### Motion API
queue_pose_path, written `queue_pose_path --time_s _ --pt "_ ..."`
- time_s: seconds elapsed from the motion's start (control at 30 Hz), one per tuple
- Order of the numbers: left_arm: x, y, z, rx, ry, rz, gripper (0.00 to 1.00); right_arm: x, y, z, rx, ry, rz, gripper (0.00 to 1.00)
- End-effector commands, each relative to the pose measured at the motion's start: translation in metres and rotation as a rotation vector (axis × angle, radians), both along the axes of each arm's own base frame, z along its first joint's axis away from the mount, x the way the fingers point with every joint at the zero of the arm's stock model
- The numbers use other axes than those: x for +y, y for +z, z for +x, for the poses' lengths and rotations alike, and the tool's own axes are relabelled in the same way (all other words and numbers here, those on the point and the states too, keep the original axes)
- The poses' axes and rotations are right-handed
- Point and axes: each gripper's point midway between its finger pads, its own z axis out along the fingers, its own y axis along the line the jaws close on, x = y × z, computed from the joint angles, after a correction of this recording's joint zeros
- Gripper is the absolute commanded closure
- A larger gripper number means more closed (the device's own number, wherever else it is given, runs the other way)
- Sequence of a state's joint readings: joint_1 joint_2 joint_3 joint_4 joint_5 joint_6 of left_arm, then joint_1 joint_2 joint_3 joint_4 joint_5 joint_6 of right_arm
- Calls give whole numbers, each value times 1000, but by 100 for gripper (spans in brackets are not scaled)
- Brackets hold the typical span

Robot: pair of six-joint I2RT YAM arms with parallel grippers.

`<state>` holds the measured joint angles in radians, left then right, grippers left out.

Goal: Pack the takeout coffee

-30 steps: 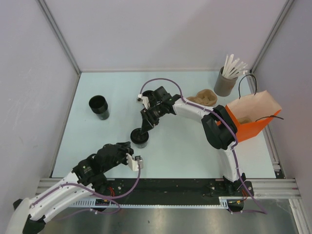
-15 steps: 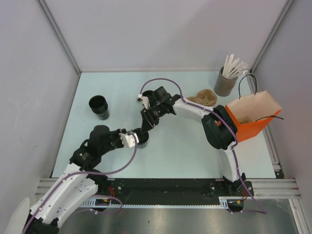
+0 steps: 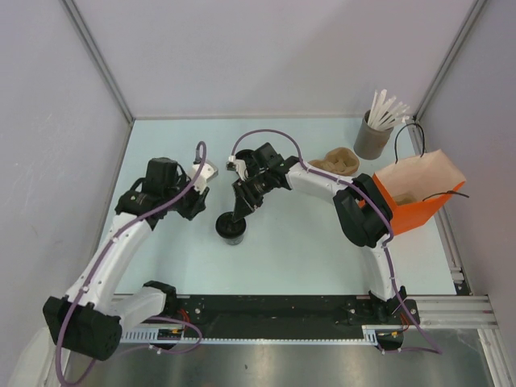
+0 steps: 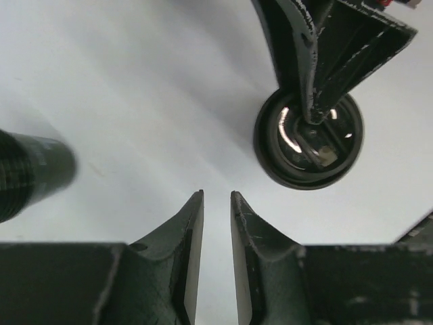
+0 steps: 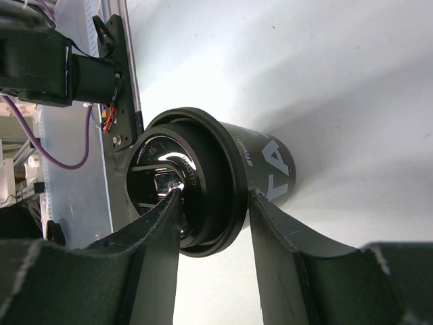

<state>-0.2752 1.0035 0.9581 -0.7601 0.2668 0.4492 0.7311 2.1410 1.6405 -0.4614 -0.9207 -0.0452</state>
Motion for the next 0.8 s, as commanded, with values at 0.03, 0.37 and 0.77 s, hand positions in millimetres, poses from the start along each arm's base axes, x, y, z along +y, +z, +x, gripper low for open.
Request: queue_pose_path --time_s 0.03,0.37,0.77 --pt "-32 -12 -36 305 -6 -212 73 -45 -104 -22 -5 -5 -358 55" --pt "-48 -39 -38 498 -36 -274 75 -46 -102 -20 -16 -10 -353 55" --pt "-30 -55 -25 515 11 -274 76 -47 -103 -18 -12 -15 -351 55"
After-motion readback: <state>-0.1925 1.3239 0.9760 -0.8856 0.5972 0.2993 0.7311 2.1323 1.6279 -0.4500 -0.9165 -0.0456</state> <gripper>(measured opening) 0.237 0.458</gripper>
